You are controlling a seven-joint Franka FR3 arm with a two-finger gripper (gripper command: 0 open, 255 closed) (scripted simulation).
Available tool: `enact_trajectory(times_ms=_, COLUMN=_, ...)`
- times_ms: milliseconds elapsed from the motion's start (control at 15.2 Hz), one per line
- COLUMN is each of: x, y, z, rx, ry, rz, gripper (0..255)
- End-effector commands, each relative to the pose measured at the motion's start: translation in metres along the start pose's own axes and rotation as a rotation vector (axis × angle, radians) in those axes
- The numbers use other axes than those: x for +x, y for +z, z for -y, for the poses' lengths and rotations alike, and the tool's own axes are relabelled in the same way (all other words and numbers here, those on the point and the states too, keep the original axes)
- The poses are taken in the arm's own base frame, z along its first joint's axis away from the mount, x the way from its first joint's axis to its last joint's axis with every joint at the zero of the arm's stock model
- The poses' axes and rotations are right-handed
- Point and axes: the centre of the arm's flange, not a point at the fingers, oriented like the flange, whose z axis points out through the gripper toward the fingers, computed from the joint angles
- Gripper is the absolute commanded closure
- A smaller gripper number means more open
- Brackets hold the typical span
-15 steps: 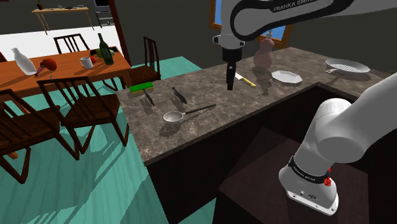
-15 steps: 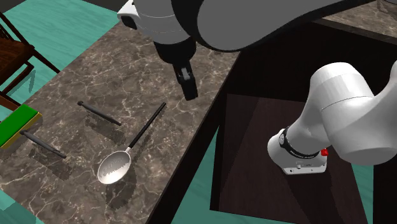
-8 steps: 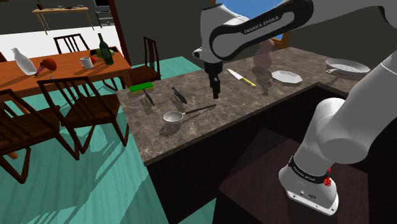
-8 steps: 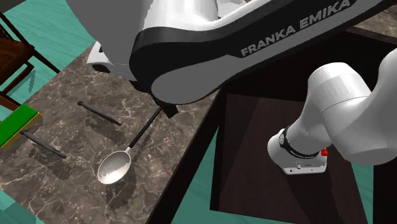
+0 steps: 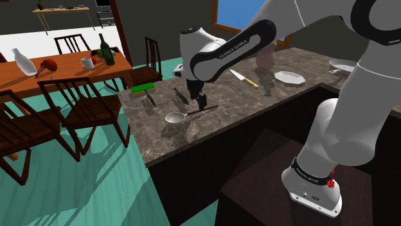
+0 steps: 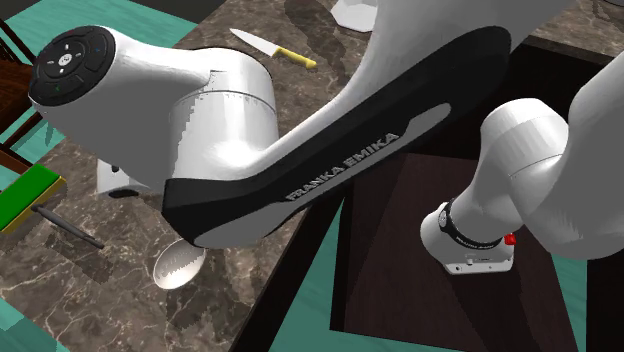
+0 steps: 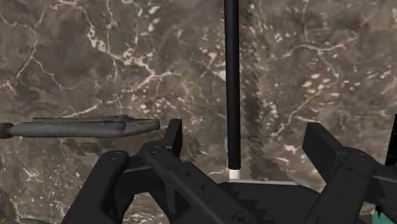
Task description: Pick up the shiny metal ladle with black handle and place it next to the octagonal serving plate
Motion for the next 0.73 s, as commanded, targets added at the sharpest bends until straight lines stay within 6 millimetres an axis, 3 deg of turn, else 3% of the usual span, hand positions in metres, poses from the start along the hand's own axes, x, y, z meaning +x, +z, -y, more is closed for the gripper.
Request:
enact_trajectory(times_ms=0, x=0.015, y=0.012, z=0.002, rx=-0.012, ry=-0.066, rz=-0.003, gripper=0)
enact_trajectory(times_ms=462, x=0.015, y=0.052, z=0.001, rx=-0.012, ry=-0.066, rz=-0.003, gripper=0)
enact_trajectory(times_ms=660, x=0.015, y=0.052, z=0.001, rx=-0.012, ry=-0.066, rz=-0.003, gripper=0)
